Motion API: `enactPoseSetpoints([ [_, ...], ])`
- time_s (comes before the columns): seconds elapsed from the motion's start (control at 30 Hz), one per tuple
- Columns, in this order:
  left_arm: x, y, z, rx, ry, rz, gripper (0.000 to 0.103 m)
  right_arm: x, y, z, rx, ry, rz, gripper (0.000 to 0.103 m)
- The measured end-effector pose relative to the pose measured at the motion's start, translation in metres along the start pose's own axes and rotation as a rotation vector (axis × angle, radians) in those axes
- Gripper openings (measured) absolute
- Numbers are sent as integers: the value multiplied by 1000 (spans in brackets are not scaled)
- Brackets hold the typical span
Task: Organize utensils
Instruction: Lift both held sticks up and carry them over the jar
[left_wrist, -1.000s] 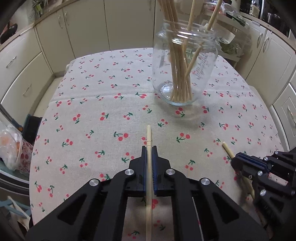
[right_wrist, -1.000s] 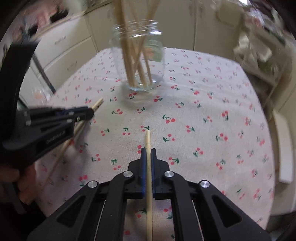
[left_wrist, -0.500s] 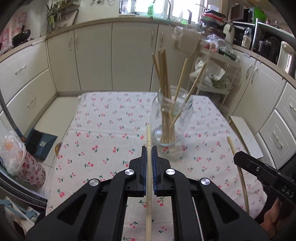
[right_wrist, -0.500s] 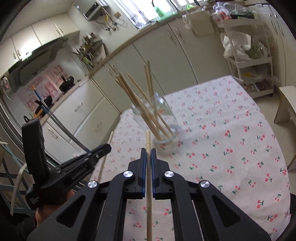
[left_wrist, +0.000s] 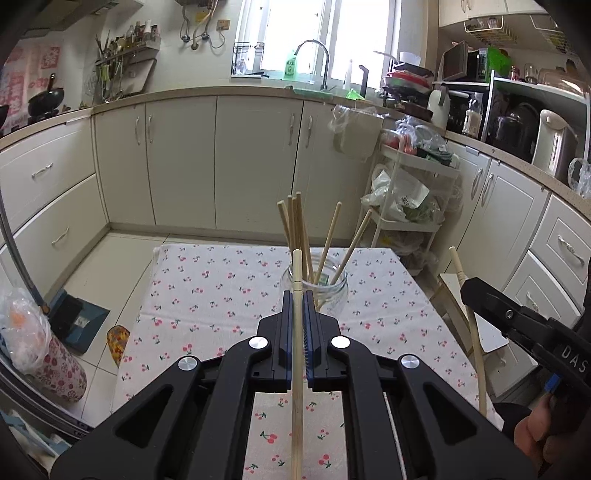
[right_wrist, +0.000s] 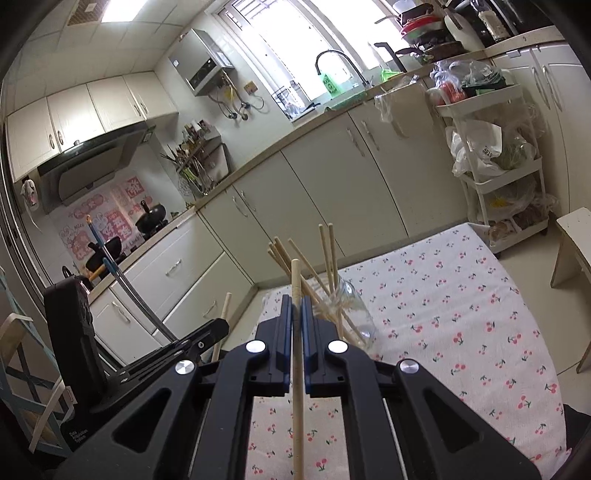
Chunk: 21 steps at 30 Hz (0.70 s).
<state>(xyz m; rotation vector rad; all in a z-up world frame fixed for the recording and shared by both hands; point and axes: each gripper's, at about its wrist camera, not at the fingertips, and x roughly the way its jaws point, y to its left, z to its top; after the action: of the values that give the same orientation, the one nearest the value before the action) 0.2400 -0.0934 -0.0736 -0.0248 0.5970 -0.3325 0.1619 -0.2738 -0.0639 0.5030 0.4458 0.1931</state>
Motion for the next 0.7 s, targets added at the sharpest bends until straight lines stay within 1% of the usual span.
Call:
enactPoseSetpoints([
  [0.1,0,-1,5,-5,-12,-8,5,2,0,4,4,-17,3,6],
  [0.23,-1,2,17,-32,-62,-41,5,5,3,15,1,-71,4,6],
  [0.37,-6,14,39,-93,-168,-102,5,8,11,33,-14,-167,16,6],
  [0.53,-2,31,67,-169,-287,-164,5,24,20,54,-21,-257,30,6],
  [0.6,7,36,79,-195,-316,-177,5,34,21,61,-24,-280,27,6],
  [0.7,24,40,91,-233,-337,-186,5,47,21,69,-22,-301,24,6],
])
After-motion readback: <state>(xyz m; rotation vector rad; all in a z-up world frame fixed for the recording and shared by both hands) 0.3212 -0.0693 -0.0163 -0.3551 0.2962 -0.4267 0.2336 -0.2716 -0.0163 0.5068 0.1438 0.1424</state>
